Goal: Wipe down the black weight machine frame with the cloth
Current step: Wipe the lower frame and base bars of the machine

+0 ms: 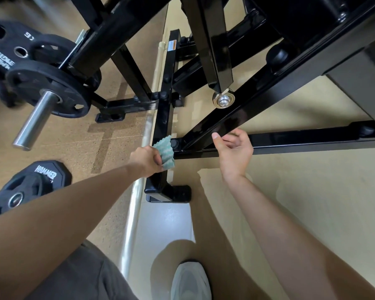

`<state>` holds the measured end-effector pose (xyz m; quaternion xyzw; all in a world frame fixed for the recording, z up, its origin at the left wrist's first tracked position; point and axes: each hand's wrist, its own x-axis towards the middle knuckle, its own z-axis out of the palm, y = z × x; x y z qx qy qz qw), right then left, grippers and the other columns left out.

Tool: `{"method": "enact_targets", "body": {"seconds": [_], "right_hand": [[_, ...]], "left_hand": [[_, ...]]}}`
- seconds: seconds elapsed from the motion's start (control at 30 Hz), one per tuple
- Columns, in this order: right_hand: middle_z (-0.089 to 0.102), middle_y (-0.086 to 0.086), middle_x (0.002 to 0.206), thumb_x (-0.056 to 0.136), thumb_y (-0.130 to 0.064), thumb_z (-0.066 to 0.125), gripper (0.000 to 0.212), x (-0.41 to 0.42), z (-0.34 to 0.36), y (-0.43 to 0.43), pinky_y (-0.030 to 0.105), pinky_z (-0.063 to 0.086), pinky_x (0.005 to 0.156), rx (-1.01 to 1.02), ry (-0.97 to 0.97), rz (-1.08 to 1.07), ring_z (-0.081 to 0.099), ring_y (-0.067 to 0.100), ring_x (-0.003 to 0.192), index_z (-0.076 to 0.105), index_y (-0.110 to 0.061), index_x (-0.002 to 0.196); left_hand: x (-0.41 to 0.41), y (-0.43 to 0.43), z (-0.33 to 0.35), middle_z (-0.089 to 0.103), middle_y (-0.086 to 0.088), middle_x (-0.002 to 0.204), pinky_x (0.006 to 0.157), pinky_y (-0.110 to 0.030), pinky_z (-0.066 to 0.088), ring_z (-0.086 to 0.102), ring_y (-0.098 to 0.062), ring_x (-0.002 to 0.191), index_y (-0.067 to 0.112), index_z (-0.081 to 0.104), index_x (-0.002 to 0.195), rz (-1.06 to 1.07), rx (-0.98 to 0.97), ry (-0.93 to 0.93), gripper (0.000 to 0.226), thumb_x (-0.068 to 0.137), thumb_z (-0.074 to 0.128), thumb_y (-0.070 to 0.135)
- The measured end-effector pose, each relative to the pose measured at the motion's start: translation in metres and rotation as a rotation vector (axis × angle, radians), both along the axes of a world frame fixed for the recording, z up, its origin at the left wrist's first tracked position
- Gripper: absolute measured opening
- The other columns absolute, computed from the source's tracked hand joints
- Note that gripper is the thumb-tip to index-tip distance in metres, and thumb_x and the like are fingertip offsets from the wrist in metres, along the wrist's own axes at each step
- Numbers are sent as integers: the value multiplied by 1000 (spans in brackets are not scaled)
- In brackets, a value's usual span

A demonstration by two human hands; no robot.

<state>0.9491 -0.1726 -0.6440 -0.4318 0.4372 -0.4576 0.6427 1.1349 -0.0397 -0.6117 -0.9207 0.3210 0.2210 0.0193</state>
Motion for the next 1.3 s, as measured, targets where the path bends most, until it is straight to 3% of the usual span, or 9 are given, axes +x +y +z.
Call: {"method": "enact_targets", "body": {"seconds": [0.27, 0.43, 0.53, 0.63, 0.83, 0.93, 1.0, 1.1, 1.3], "right_hand": [[69, -10, 81, 81, -17, 84, 33, -2, -3, 0, 35, 60, 84, 7, 64, 42, 67, 12, 77, 59, -33, 95], [70, -12, 77, 82, -17, 83, 31, -5, -3, -1, 47, 59, 88, 18, 65, 64, 67, 13, 77, 59, -35, 92], [68, -12, 69, 83, -19, 81, 25, -8, -3, -3, 51, 57, 91, 16, 55, 89, 66, 14, 74, 61, -31, 90], [60, -17, 58, 85, -16, 79, 19, -12, -3, -6, 52, 54, 97, 4, 33, 110, 60, 10, 71, 63, -26, 86], [59, -16, 58, 86, -13, 78, 23, -17, 2, -14, 48, 55, 95, -16, 37, 132, 58, 10, 67, 59, -25, 80], [60, -12, 63, 87, -16, 78, 21, -15, 2, -12, 50, 56, 91, -30, 44, 123, 57, 9, 67, 59, -25, 82], [59, -11, 63, 87, -18, 77, 20, -15, 3, -10, 51, 56, 90, -36, 49, 123, 58, 9, 68, 58, -24, 83], [61, -10, 66, 88, -19, 78, 20, -17, 2, -11, 49, 57, 89, -49, 61, 132, 58, 9, 69, 59, -25, 83], [63, -7, 67, 88, -19, 77, 21, -20, -1, -15, 50, 57, 87, -68, 60, 175, 58, 12, 68, 60, -26, 79]], "left_hand": [[-22, 24, 4, 61, 18, 82, 64, -16, 41, 55, 0, 73, 27, 71, 80, -146, 82, -12, 12, 82, 83, 27], [-34, 35, 0, 66, 19, 86, 67, -15, 47, 63, -4, 85, 28, 75, 81, -267, 197, 161, 12, 78, 86, 28], [-40, 25, 5, 67, 17, 90, 73, -16, 49, 63, -3, 86, 29, 74, 85, -360, 50, 167, 7, 85, 80, 25], [-31, 16, 10, 62, 10, 97, 76, -23, 52, 62, -7, 81, 26, 71, 92, -401, -132, -62, 7, 90, 73, 21], [-17, 26, 4, 54, -1, 109, 74, -28, 51, 65, -21, 92, 21, 69, 106, -608, 124, -230, 18, 101, 53, 15], [-24, 28, -4, 59, 6, 126, 101, -25, 44, 56, -15, 121, 29, 72, 112, -749, 161, -132, 24, 101, 54, 18], [-28, 24, -7, 60, 13, 130, 102, -22, 37, 45, -10, 132, 34, 72, 114, -858, 218, -59, 22, 100, 56, 27], [-25, 15, -12, 57, 16, 132, 95, -18, 35, 44, -9, 125, 36, 67, 122, -955, 238, -122, 26, 102, 53, 29], [-27, 7, -18, 55, 9, 139, 98, -32, 49, 38, -16, 131, 29, 61, 132, -1029, 518, -363, 32, 101, 57, 25]]}}
